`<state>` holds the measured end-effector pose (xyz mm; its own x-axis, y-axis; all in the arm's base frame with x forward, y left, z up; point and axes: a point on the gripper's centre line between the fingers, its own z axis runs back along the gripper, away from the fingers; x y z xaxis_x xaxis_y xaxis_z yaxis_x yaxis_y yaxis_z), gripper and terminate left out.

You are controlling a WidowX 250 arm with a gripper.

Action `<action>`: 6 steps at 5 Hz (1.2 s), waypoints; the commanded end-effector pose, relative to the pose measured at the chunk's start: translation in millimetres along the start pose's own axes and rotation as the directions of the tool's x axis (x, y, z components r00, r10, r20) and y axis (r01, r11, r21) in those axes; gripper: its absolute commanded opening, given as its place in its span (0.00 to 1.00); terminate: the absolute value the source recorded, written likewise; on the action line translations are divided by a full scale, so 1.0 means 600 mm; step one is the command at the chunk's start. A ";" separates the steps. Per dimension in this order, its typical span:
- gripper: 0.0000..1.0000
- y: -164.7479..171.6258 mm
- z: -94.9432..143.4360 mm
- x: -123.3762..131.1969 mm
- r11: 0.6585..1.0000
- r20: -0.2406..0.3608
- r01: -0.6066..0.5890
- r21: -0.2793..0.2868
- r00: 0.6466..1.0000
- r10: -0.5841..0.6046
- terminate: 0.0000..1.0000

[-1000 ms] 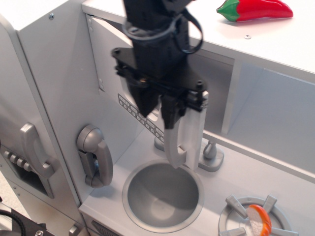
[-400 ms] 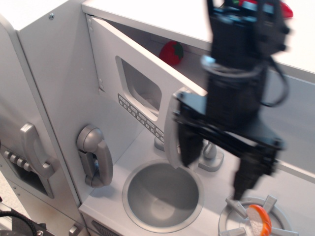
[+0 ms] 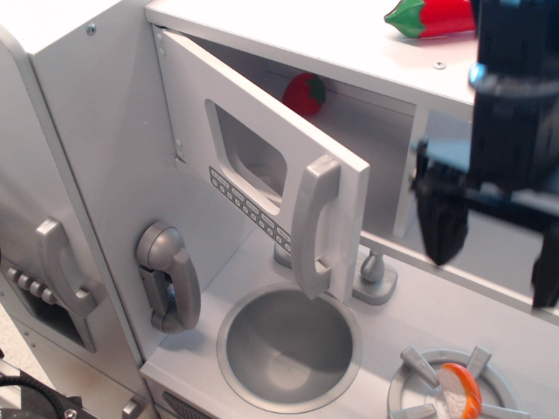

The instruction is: Open microwave

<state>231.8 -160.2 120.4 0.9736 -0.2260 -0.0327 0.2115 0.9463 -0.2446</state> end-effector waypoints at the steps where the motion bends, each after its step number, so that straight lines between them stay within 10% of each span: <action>1: 1.00 0.091 0.066 0.048 0.990 0.192 -0.124 0.060 0.975 0.110 0.00; 6: 1.00 0.269 0.057 -0.124 0.953 0.177 -0.167 0.252 0.976 0.124 0.00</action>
<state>195.8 11.1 94.8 0.9943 -0.0699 0.0810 0.0696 0.9976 0.0066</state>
